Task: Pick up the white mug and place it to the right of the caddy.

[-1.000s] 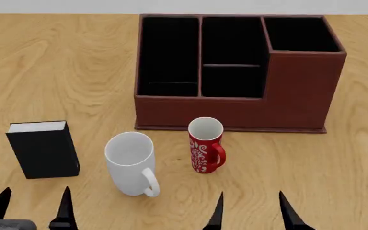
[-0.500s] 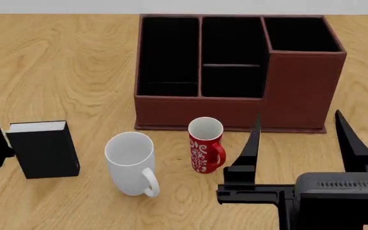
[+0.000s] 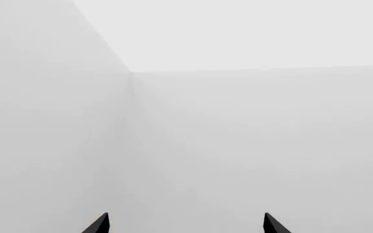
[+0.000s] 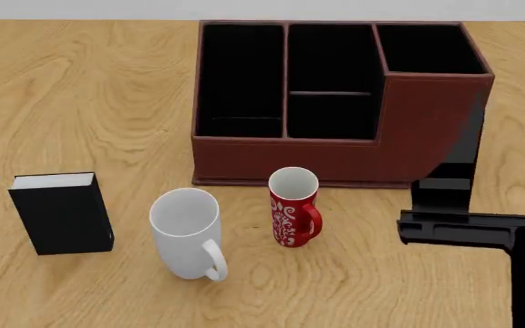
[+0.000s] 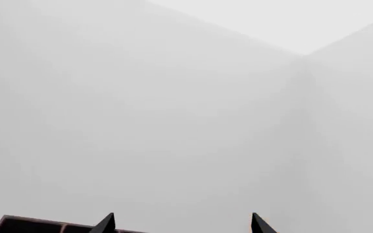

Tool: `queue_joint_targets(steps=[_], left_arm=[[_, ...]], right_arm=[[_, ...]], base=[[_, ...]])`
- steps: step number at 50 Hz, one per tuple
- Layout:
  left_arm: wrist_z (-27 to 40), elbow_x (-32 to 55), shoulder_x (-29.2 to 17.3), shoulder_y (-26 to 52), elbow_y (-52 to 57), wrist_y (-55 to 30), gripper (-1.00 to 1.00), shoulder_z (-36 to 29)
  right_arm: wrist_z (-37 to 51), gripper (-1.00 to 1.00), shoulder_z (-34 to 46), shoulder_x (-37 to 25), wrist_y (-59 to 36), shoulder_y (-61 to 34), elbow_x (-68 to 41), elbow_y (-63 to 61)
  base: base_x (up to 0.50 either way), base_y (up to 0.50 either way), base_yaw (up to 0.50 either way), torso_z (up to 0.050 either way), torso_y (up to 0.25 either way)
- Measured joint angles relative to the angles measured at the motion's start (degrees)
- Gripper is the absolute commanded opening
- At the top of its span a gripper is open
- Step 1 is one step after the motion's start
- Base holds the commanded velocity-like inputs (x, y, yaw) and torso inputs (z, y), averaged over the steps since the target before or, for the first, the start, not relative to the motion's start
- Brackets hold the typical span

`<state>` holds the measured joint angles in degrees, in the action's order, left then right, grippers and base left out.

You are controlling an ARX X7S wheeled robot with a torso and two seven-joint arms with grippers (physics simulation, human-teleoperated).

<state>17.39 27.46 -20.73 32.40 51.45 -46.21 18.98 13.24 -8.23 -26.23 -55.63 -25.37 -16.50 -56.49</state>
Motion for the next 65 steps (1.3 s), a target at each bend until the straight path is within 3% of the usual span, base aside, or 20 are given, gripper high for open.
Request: queue_joint_targets(steps=[9, 21, 35, 65], left_arm=[[5.62, 9.34, -4.61, 3.08, 4.89, -4.91, 1.00, 10.25], [17.49, 24.33, -12.51, 2.23, 7.13, -0.74, 1.00, 20.06], [22.27, 28.95, -15.33, 1.39, 7.00, 2.56, 1.00, 21.22], [25.21, 30.82, -17.39, 1.15, 6.21, 5.52, 1.00, 19.82]], right_arm=[[7.99, 1.00, -3.18, -6.31, -2.34, -1.43, -10.67, -2.00], [15.98, 1.00, -4.26, -12.01, -3.31, -2.92, -20.30, -2.55], [19.71, 1.00, -3.55, -14.54, -2.65, -3.19, -24.19, -1.89], [22.38, 1.00, -2.58, -16.65, -0.49, -2.71, -26.28, -0.80]], base=[[0.00, 0.00, 0.00, 0.000, 0.000], [0.06, -0.02, 0.00, 0.000, 0.000], [0.28, -0.11, 0.00, 0.000, 0.000], [0.27, -0.18, 0.00, 0.000, 0.001]])
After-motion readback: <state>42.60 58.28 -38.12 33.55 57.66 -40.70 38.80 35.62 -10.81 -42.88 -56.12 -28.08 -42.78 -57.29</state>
